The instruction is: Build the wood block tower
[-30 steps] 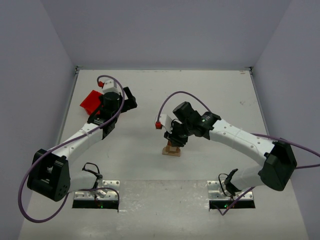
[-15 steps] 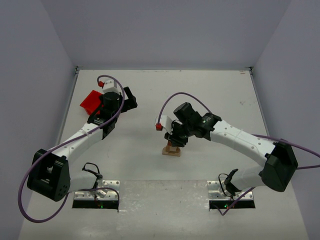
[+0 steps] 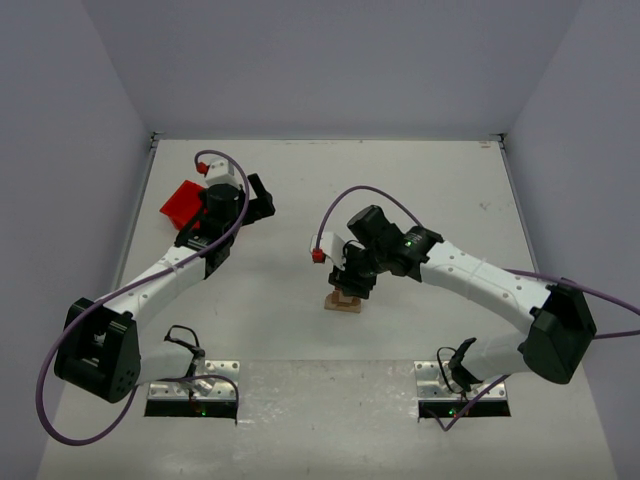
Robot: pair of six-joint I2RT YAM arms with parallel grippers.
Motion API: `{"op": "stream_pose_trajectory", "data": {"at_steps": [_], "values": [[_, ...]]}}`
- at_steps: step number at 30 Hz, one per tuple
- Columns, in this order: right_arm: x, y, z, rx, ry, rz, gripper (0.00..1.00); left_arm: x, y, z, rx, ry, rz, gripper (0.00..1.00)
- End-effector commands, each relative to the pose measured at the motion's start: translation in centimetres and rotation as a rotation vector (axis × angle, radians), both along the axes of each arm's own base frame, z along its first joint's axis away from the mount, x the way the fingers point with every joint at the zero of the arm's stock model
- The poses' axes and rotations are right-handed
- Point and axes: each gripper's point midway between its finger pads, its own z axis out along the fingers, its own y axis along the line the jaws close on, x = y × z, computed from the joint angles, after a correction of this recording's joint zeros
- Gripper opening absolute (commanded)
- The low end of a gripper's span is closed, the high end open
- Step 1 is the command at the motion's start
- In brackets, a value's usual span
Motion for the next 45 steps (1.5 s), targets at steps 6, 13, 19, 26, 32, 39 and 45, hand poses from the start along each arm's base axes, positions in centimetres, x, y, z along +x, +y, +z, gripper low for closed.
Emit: {"op": "stream_pose_trajectory", "data": {"at_steps": [6,13,19,26,32,39,45], "values": [[0.1,0.9,2.0,0.071,-0.045,0.018,0.77,0.5,0.0,2.4,-0.020,-0.081,-0.003,1.00],[1.3,1.5,5.3,0.135,-0.119,-0.023,0.99,0.3,-0.1,2.5,-0.019,-0.084,-0.012,1.00],[4.7,1.0,11.2,0.250,-0.241,-0.249,0.99,0.0,0.6,3.2,-0.024,-0.092,0.021,1.00],[11.6,-6.4,12.1,0.410,-0.159,-0.745,0.99,0.0,2.4,3.2,-0.073,-0.091,0.060,1.00],[14.4,-14.1,9.2,0.482,-0.127,-1.151,0.99,0.1,5.5,2.5,-0.141,-0.072,0.135,1.00],[13.9,-17.4,8.3,0.605,-0.247,-1.355,0.99,-0.6,6.9,3.3,-0.167,-0.108,0.194,1.00],[13.6,-21.1,7.5,0.603,-0.335,-1.581,0.99,-1.0,7.5,3.7,-0.170,-0.125,0.216,1.00]]}}
